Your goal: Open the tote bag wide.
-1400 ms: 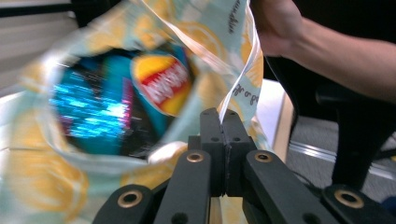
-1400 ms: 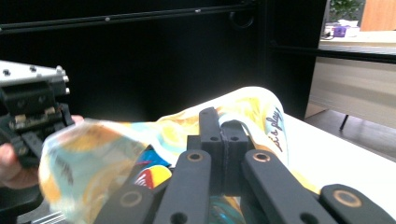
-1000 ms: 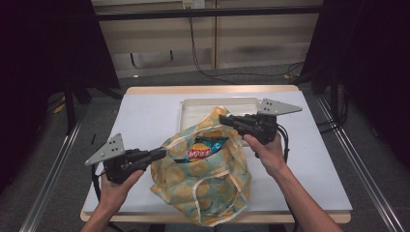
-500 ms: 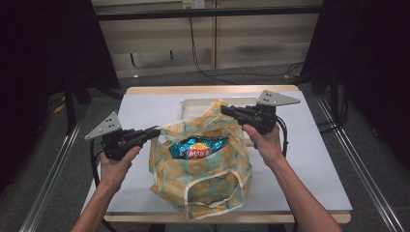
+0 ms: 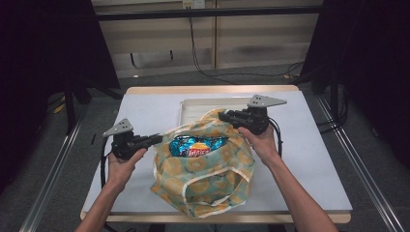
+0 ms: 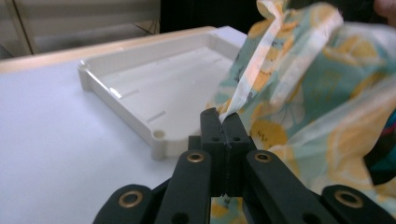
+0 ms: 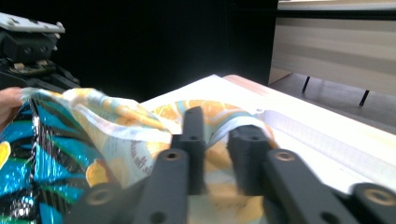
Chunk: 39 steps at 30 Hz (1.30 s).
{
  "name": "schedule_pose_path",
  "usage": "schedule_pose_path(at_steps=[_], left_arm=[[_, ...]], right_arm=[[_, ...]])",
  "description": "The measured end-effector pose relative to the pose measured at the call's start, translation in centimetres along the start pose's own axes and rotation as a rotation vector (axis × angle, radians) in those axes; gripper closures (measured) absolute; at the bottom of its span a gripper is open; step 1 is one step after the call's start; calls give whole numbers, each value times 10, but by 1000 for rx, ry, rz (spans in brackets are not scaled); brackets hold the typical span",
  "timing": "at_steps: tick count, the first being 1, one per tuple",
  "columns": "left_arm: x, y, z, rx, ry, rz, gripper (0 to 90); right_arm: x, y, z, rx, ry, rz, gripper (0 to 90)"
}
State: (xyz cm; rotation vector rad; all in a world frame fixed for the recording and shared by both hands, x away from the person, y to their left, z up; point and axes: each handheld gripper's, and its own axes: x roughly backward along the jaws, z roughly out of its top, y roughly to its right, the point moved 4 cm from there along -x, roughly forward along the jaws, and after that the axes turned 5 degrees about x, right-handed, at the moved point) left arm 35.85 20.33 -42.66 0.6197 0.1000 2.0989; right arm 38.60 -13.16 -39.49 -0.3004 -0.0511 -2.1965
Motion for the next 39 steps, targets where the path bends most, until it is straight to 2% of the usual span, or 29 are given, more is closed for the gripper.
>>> schedule_pose_path(at_steps=[1, 4, 5, 6, 10, 12, 13, 14, 15, 17, 18, 19, 20, 22, 23, 24, 25, 26, 27, 28, 29, 30, 31, 32, 33, 34, 35, 36, 39], left_arm=[[1, -2, -6, 13, 1, 0, 900], [6, 2, -8, 50, 49, -35, 900], [9, 5, -5, 33, 53, -23, 895], [13, 9, -2, 11, 53, -7, 876], [21, 10, 2, -5, 81, -6, 811], [27, 11, 2, -5, 102, -8, 713], [30, 13, 3, -16, 104, 9, 713], [36, 15, 4, -28, 98, 22, 635], [39, 16, 5, -34, 109, 14, 616], [43, 18, 6, -47, 112, 26, 614], [46, 21, 7, -59, 122, 12, 614], [51, 29, 10, -100, 141, -14, 647], [51, 29, 10, -100, 141, -14, 675], [50, 37, 10, -130, 128, -44, 682], [47, 40, 8, -129, 122, -100, 686], [44, 42, 7, -137, 112, -98, 682], [35, 45, 3, -145, 98, -127, 613], [35, 45, 3, -145, 98, -127, 585], [31, 46, 1, -153, 81, -128, 585], [27, 48, -1, -161, 59, -120, 542], [20, 48, -3, -187, 38, -85, 527], [20, 48, -3, -187, 38, -85, 547], [18, 46, -4, -180, 22, -82, 595], [17, 44, -4, -181, 18, -63, 595], [18, 39, -3, -163, 26, -72, 753], [18, 39, -3, -163, 26, -72, 814], [19, 37, -2, -146, 41, -84, 867], [20, 35, -1, -151, 39, -84, 867], [23, 30, 5, -133, 61, -88, 899]], right_arm=[[2, 0, -2, -13, 0, -6, 619], [10, -1, -2, -16, 16, -11, 541], [13, -3, -1, -11, 23, -14, 512], [16, -5, 2, -7, 31, -9, 504], [26, -13, 10, 23, 40, 8, 502], [32, -18, 11, 38, 31, 16, 496], [32, -18, 11, 38, 31, 16, 496], [37, -21, 12, 48, 32, 18, 500], [39, -23, 12, 53, 32, 21, 504], [41, -24, 12, 59, 24, 21, 522], [41, -24, 12, 65, 19, 35, 542], [39, -24, 11, 70, 14, 37, 540], [39, -24, 11, 70, 14, 37, 540], [34, -25, 9, 75, 4, 47, 529], [32, -25, 7, 72, -4, 51, 517], [28, -25, 5, 72, -15, 52, 513], [24, -25, 2, 72, -21, 50, 513], [22, -25, 0, 76, -21, 47, 530], [22, -25, 0, 76, -21, 47, 530], [21, -25, -1, 83, -23, 41, 563], [19, -25, -3, 87, -29, 49, 625], [19, -25, -3, 87, -29, 49, 625], [18, -25, -3, 93, -36, 39, 716], [18, -25, -3, 93, -36, 39, 716], [17, -24, -3, 92, -37, 43, 779], [17, -24, -3, 92, -37, 43, 779], [17, -25, -3, 100, -44, 46, 862], [17, -25, -3, 100, -44, 46, 862], [17, -27, 1, 100, -44, 64, 900]])
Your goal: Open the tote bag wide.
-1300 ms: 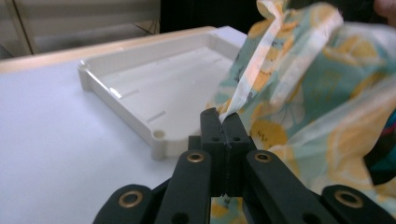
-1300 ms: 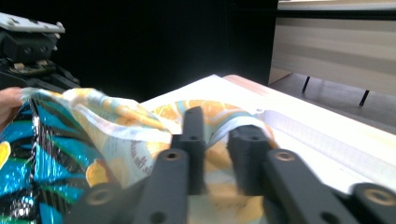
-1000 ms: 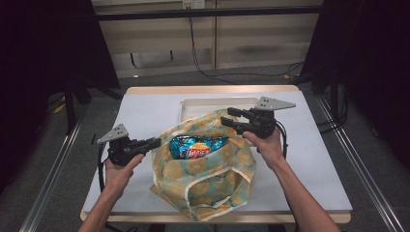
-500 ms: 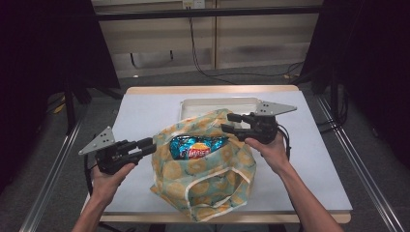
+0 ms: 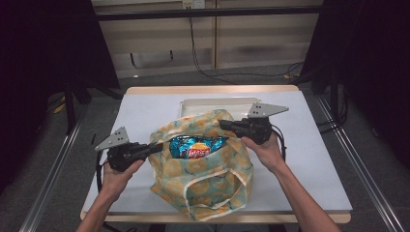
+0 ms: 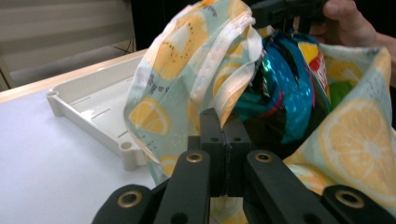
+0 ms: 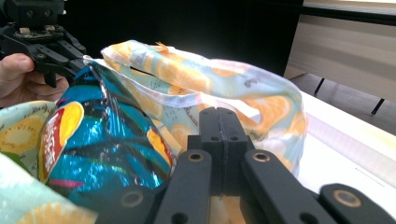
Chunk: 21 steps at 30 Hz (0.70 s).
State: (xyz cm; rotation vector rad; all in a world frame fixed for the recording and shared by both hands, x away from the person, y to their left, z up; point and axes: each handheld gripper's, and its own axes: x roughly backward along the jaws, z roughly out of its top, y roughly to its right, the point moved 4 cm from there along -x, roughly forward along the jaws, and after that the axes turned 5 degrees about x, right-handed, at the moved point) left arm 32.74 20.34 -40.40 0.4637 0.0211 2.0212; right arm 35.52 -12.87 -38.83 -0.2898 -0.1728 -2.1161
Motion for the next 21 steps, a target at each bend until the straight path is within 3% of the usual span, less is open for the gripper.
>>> schedule_pose_path(at_steps=[6, 10, 14, 17, 18, 21], left_arm=[[0, 0, 18, -6, 39, -1, 899], [-7, -10, 24, 27, 46, 8, 899], [-18, -20, 13, 63, 9, 21, 898], [-24, -23, 1, 84, -34, 27, 899], [-27, -24, -6, 87, -63, 33, 898], [-29, -24, -13, 83, -88, 31, 899]], right_arm=[[5, 11, 18, -33, 68, -17, 900], [-2, 23, 24, -46, 77, -47, 900], [-16, 39, 5, -85, 49, -74, 900], [-21, 40, -6, -94, 18, -79, 900], [-24, 40, -15, -95, -16, -89, 900], [-29, 41, -27, -97, -51, -94, 900]])
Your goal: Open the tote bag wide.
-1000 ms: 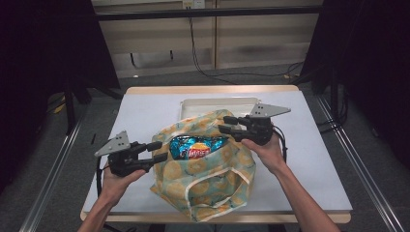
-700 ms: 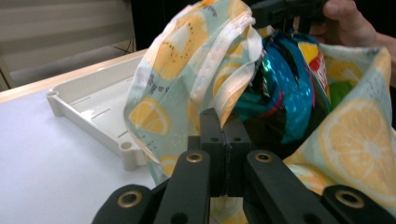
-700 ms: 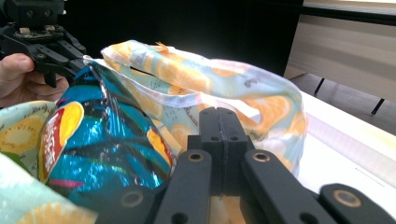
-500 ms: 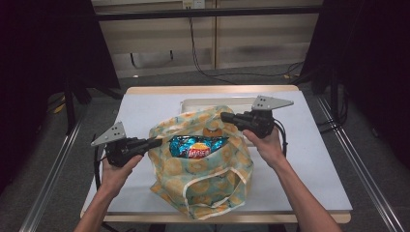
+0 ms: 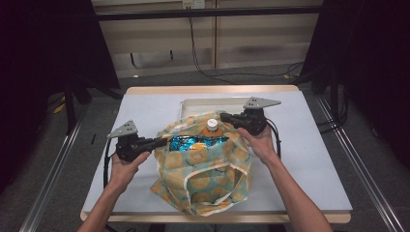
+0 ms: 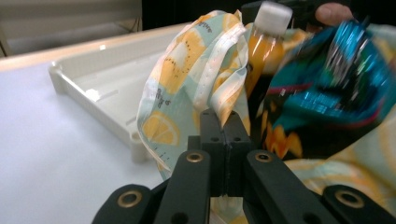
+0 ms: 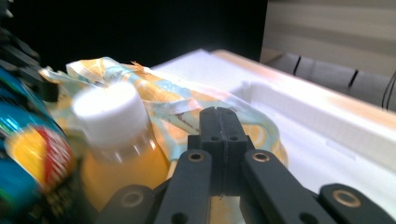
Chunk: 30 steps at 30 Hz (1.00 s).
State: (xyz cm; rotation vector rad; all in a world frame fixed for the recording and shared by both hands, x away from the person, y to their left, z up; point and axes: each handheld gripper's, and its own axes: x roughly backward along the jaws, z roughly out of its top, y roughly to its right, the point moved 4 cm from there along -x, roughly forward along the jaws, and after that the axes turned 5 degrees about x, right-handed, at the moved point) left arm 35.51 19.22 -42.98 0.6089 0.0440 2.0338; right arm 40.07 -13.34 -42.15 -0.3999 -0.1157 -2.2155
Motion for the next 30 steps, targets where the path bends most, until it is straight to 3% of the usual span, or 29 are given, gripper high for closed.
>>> schedule_pose_path(at_steps=[6, 11, 15, 21, 25, 27, 30], left_arm=[[-1, 9, -22, -17, -97, -19, 898], [-6, 10, -38, 6, -126, -25, 897], [-12, 7, -50, 14, -163, -17, 891], [-10, 6, -59, 38, -167, -23, 881], [-8, 5, -59, 47, -150, -8, 813], [-2, 6, -54, 41, -113, -1, 738], [2, 8, -51, 49, -85, -1, 669]], right_arm=[[1, -7, -19, 7, -29, 13, 900], [-2, -8, -30, 12, -59, 8, 900], [-7, -7, -50, -17, -93, 3, 900], [-12, -9, -59, -7, -124, 1, 900], [-12, -7, -65, -6, -156, -9, 899], [-6, -4, -63, -16, -150, -27, 781], [0, -2, -59, -29, -137, -34, 703]])
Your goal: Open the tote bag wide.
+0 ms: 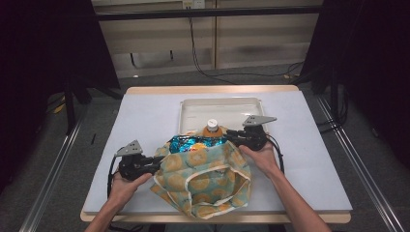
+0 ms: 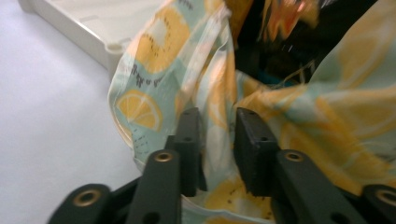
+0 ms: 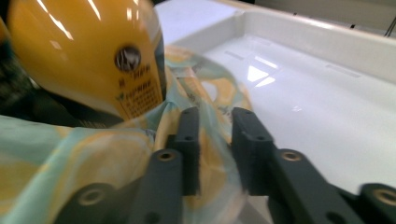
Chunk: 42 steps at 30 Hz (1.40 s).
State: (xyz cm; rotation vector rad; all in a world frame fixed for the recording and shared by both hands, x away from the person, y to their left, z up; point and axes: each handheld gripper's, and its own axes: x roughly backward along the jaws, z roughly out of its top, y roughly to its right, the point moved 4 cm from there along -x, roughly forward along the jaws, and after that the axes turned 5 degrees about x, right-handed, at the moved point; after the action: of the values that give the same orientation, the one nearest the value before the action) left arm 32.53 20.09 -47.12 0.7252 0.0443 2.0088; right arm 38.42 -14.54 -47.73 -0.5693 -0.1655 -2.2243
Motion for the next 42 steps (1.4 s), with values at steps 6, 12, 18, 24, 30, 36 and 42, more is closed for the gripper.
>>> schedule_pose_path(at_steps=[6, 12, 18, 24, 30, 36, 42], left_arm=[[19, 9, 10, 0, 76, 10, 586], [35, 23, 13, -12, 126, 3, 522], [45, 39, 21, -37, 173, -22, 504], [55, 46, 28, -45, 221, -43, 462], [47, 60, 34, -101, 181, -78, 415], [21, 73, 32, -154, 115, -97, 447], [28, 73, 32, -170, 136, -118, 778]], right_arm=[[39, -3, 16, -2, 79, -32, 573], [82, -29, 25, 21, 155, 28, 558], [96, -59, 31, 48, 185, 131, 515], [93, -78, 39, 79, 188, 197, 427], [81, -80, 38, 78, 162, 222, 351], [68, -83, 32, 80, 114, 246, 384], [69, -89, 31, 109, 107, 267, 689]])
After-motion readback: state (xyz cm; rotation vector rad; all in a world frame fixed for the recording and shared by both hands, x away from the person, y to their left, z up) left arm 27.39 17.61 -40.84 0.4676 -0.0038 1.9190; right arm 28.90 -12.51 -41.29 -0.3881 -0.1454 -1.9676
